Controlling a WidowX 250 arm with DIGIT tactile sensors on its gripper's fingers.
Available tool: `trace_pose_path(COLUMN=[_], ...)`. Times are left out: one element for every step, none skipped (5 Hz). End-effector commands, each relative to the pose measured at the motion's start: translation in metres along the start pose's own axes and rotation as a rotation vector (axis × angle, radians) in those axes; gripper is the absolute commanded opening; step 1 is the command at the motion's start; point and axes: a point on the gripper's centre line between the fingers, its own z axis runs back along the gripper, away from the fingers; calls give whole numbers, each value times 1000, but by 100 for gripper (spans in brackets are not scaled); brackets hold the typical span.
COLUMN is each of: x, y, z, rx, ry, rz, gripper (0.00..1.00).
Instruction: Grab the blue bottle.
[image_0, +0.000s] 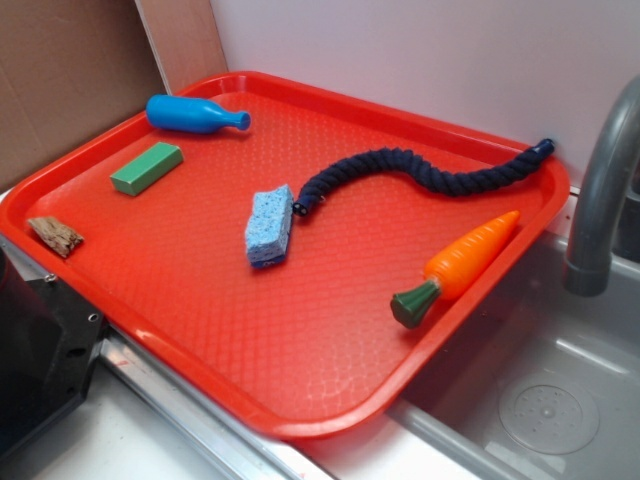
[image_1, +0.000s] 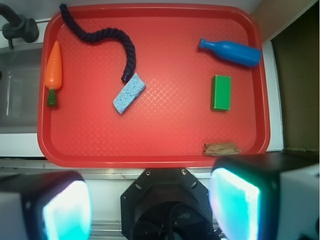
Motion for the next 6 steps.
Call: trace_pose_path(x=[0, 22, 42, 66, 92, 120], y=[0, 51, 99, 137, 161, 172], z=[0, -51, -81, -107, -129, -153], rx=[0, 46, 50, 81, 82, 72], ry=[0, 1, -79, -37, 51, 59], rz=[0, -99, -197, -321, -468, -485], gripper=[100, 100, 100, 100, 100, 100])
